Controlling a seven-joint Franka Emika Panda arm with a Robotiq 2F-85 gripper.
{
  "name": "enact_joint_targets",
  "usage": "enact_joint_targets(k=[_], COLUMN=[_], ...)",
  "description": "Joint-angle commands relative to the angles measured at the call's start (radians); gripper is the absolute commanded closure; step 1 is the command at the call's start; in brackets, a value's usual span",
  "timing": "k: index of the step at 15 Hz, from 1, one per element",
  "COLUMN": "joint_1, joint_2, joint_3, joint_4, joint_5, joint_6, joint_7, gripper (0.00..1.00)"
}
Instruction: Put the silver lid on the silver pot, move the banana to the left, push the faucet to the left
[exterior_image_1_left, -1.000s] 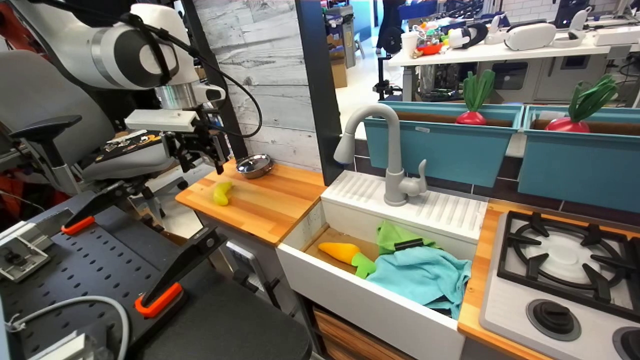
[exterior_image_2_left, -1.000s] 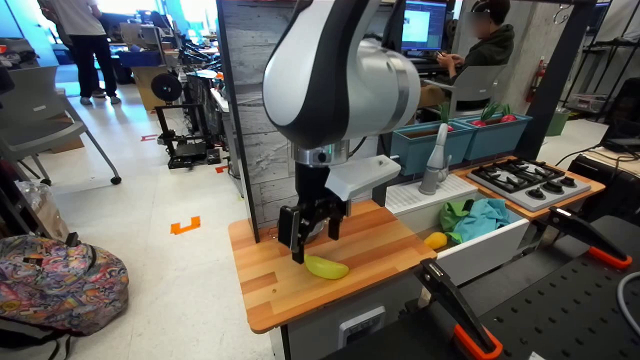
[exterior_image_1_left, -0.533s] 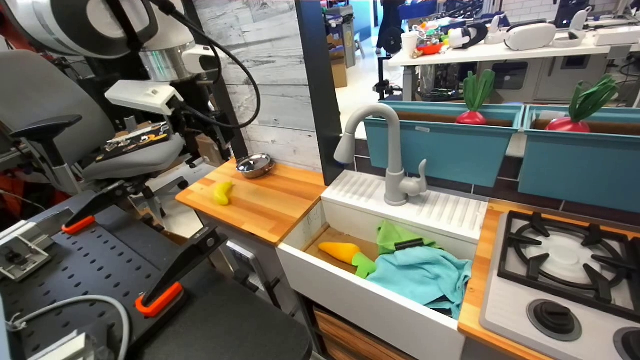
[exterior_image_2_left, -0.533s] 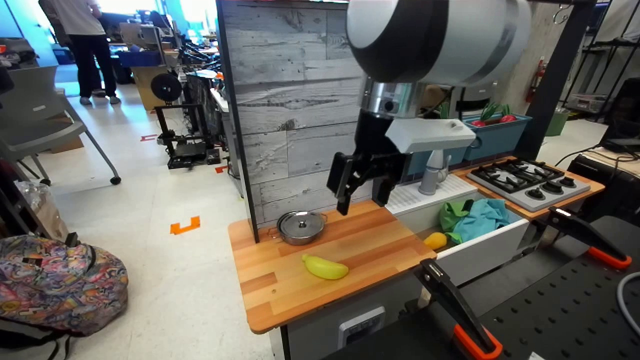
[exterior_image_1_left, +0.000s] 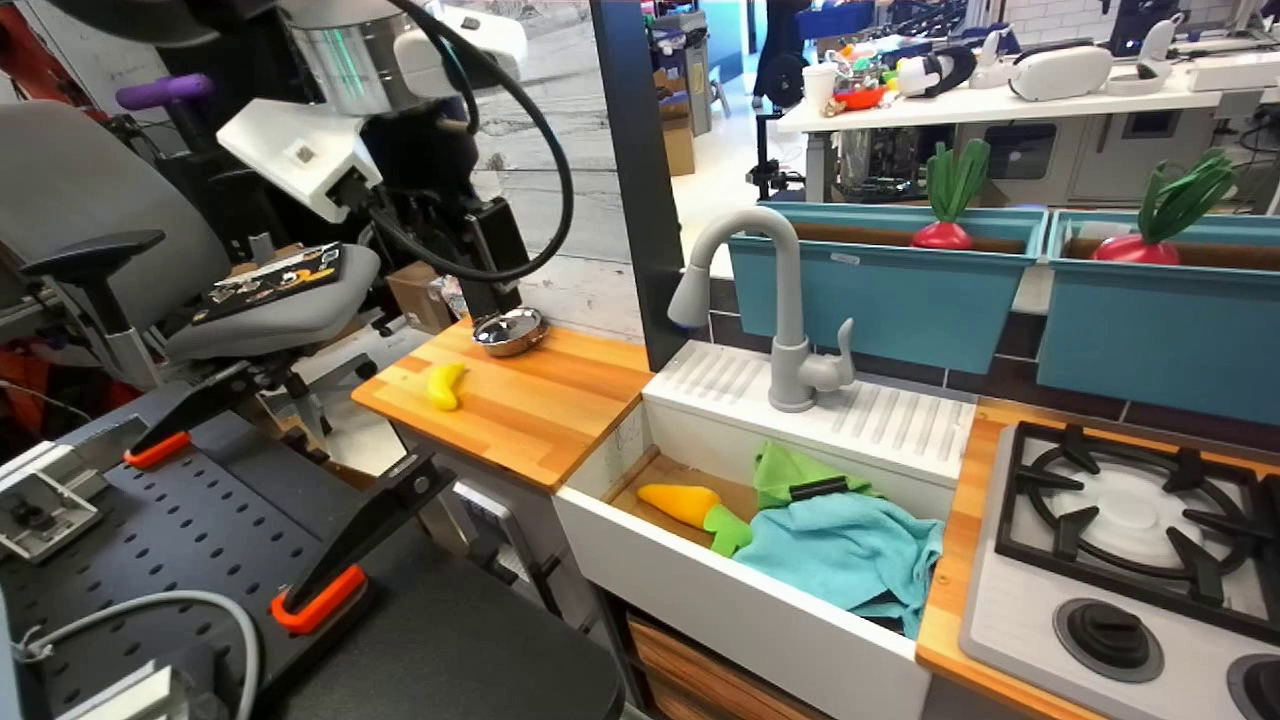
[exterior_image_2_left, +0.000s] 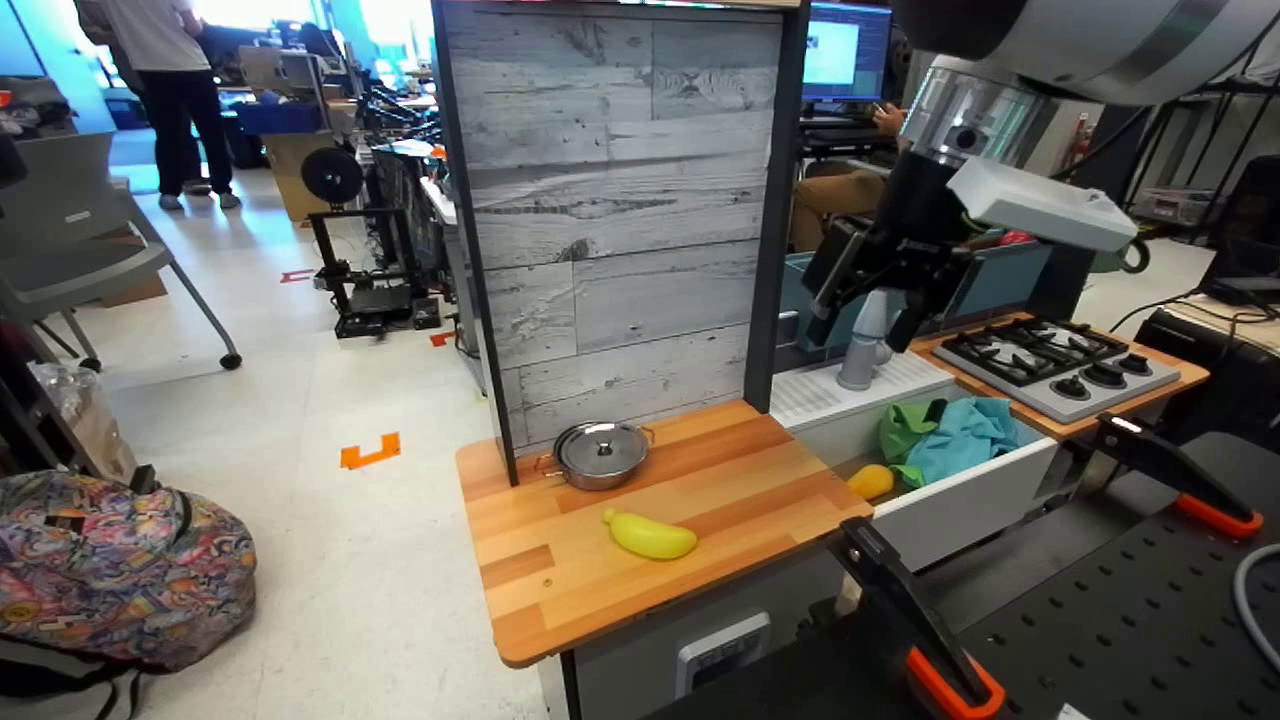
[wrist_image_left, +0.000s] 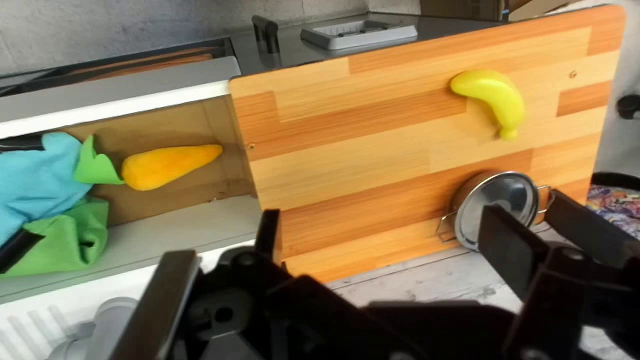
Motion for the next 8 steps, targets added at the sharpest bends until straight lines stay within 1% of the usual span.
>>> enact_joint_targets(k=[1, 4, 7, 8], joint_1=[-0.100, -0.124, -0.113, -0.101], joint_2=[-0.031, -0.009, 0.013, 0.023], joint_3=[0.031, 0.007, -0.028, -0.047], joint_4=[0.011, 0.071, 0.142, 0.168], joint_5=[0.082, 0.094, 0.099, 0.095], joint_6=[-0.032, -0.064, -0.098, -0.112], joint_7=[-0.092, -0.123, -0.118, -0.105], gripper=[0.00, 0.00, 0.00, 0.00])
